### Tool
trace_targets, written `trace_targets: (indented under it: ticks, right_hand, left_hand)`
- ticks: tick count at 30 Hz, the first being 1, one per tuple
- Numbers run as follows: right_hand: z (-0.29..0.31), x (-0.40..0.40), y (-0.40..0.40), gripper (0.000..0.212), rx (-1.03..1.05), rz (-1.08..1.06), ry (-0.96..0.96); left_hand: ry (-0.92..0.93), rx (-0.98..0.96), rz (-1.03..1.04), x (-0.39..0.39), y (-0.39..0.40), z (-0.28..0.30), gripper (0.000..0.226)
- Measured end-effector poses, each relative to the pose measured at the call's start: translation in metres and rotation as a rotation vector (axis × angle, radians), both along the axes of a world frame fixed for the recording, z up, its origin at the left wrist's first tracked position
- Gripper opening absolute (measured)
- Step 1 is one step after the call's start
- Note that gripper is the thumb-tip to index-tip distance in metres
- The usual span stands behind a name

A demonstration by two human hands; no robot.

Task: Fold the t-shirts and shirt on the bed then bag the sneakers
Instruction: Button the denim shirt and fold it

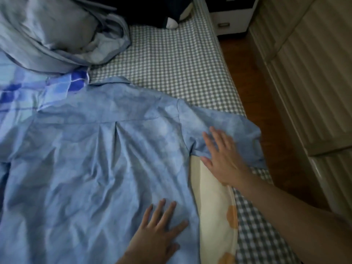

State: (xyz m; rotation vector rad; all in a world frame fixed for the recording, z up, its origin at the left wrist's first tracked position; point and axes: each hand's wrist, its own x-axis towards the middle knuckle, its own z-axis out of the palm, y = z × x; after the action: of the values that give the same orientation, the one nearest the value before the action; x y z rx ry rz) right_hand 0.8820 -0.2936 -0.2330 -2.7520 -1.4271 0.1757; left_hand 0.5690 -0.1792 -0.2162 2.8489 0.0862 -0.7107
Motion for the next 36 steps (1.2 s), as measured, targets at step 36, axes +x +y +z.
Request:
trace_targets:
  ticks: [36]
  right_hand:
    - [0.047, -0.297, 0.002, 0.058, -0.07, -0.944, 0.128]
  left_hand:
    - [-0.094, -0.305, 1.776, -0.371, 0.171, 0.031, 0.027]
